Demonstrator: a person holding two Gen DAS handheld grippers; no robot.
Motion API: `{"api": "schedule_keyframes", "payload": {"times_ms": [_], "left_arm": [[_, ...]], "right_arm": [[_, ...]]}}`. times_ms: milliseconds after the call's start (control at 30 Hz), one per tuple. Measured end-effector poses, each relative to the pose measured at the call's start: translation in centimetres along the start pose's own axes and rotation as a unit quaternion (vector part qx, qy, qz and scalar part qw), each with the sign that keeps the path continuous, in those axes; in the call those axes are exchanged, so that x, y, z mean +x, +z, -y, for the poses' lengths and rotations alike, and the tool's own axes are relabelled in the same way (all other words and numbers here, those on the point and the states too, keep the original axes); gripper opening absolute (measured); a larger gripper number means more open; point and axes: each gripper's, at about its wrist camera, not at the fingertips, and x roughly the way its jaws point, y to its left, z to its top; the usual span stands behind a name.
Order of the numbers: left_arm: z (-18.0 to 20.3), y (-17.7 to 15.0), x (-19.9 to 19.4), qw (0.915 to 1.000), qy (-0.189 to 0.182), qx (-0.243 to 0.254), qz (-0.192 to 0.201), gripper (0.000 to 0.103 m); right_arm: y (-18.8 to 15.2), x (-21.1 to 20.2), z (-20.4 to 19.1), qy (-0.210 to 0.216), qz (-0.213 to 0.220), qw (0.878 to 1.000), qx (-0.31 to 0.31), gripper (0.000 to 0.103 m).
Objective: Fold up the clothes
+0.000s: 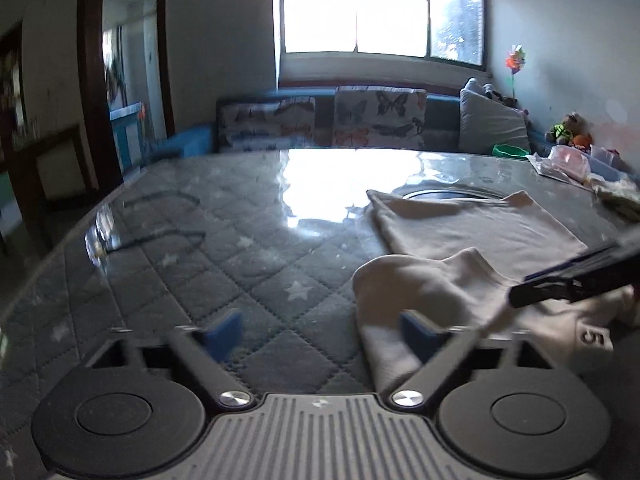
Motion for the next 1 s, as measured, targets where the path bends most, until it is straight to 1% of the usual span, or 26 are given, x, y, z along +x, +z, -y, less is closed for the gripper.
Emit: {"api": "schedule_keyframes", "payload": {"times_ms": [67,100,133,200,233,267,333,400,433,500,533,567,667,767,867,1000], "left_arm": [[0.6,-0.3,-0.5,0.9998,-0.001,0.012,0.014,0.102],[0.7,-0.4,-0.6,0.9998,-0.008,0.011,0.014,0.103],[0.8,-0.6,-0.6,0.9998,-0.015,0.010,0.011,0.103],[0.9,-0.8,-0.6,0.9996,-0.026,0.007,0.007,0.103],[0.9,-1.0,-0.6,0.9996,-0.026,0.005,0.007,0.103],[0.8,-1.2,-0.6,0.9996,-0.027,0.000,0.005,0.103],[0.7,-1.5,-0.5,0.9994,-0.034,-0.009,-0.001,0.103],[0.6,-1.7,-0.5,0.9992,-0.038,-0.013,-0.005,0.103],[0.7,-1.8,-0.5,0.9991,-0.039,-0.013,-0.008,0.103],[0.8,-2.0,-0.4,0.9991,-0.039,-0.007,-0.015,0.103],[0.9,-2.1,-0.3,0.9991,-0.038,-0.005,-0.017,0.103],[1.0,-2.2,-0.2,0.9990,-0.039,-0.004,-0.021,0.103],[1.0,-2.6,0.0,0.9989,-0.034,-0.006,-0.030,0.103],[0.5,-3.1,-0.1,0.9986,-0.032,-0.019,-0.037,0.103],[0.0,-3.6,-0.6,0.9987,-0.026,-0.026,-0.036,0.103],[-0.7,-4.0,-1.4,0.9984,-0.014,-0.043,-0.033,0.103]], "right_arm": [[0.3,0.5,-0.3,-0.009,-0.005,1.000,-0.001,0.021],[0.4,0.6,-0.3,-0.012,-0.007,1.000,-0.002,0.017],[0.6,0.6,-0.4,-0.015,-0.008,1.000,-0.002,0.011],[0.9,0.7,-0.6,-0.024,-0.013,1.000,-0.004,0.011],[1.0,0.7,-0.6,-0.029,-0.017,0.999,-0.009,0.012],[1.1,0.8,-0.6,-0.031,-0.021,0.999,-0.007,0.017],[1.1,1.0,-0.4,-0.027,-0.026,0.999,0.007,0.019],[1.1,1.1,-0.5,-0.033,-0.025,0.999,0.009,0.019],[1.2,1.2,-0.6,-0.034,-0.026,0.999,0.009,0.019],[1.5,1.2,-0.9,-0.032,-0.027,0.999,0.008,0.012],[1.8,1.0,-1.2,-0.027,-0.027,0.999,0.004,0.008],[2.1,0.8,-1.5,-0.019,-0.027,0.999,0.004,0.007],[3.4,0.2,-2.3,0.013,-0.026,0.999,0.014,0.006],[5.0,-0.2,-3.7,0.050,-0.023,0.998,0.019,0.006],[6.9,-0.2,-6.0,0.085,-0.019,0.996,0.011,0.006],[9.4,0.1,-9.9,0.140,-0.015,0.990,-0.008,0.006]]}}
